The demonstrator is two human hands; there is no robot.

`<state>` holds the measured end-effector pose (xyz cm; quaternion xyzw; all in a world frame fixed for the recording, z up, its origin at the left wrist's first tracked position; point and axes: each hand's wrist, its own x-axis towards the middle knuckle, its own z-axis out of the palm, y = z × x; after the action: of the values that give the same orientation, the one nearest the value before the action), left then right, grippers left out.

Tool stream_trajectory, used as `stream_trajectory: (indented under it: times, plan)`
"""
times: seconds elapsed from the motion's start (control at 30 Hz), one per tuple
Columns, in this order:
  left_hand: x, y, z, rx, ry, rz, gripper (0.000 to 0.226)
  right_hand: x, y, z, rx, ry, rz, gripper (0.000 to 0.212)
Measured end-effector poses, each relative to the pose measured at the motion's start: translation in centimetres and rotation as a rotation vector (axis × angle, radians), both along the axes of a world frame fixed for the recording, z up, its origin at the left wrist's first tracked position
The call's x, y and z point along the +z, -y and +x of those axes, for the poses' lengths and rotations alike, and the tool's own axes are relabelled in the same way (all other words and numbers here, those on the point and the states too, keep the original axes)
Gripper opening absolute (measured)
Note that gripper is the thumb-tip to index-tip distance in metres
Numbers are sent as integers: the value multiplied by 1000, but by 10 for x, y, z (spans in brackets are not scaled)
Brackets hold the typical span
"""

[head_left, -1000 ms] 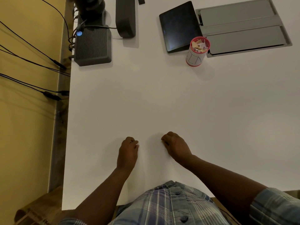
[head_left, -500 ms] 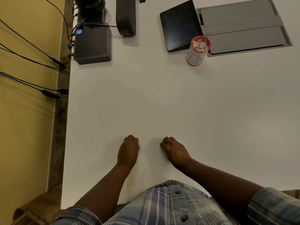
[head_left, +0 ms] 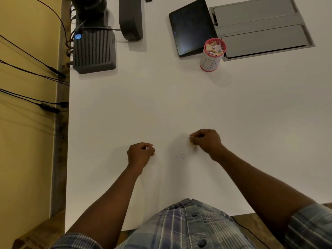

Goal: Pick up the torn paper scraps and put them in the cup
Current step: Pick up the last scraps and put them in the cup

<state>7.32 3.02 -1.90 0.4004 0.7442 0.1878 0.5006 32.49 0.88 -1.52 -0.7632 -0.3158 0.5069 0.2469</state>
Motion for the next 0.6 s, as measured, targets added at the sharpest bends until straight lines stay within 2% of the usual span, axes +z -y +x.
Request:
stream_trajectory:
  times: [0.13,0.3,0.47,0.6]
  plan:
    - [10,-33,29,-35,75,13,15,18,-35,21,-216,-234,99,10]
    - [29,-92,84,-112,204,69,18,44,-93,53,-334,-250,239,11]
    - [52,-162,153,-154,280,186,14,66,-161,96,-454,-94,316,14]
    - [74,-215,205,-161,272,272,16,79,-208,124,-401,151,360,18]
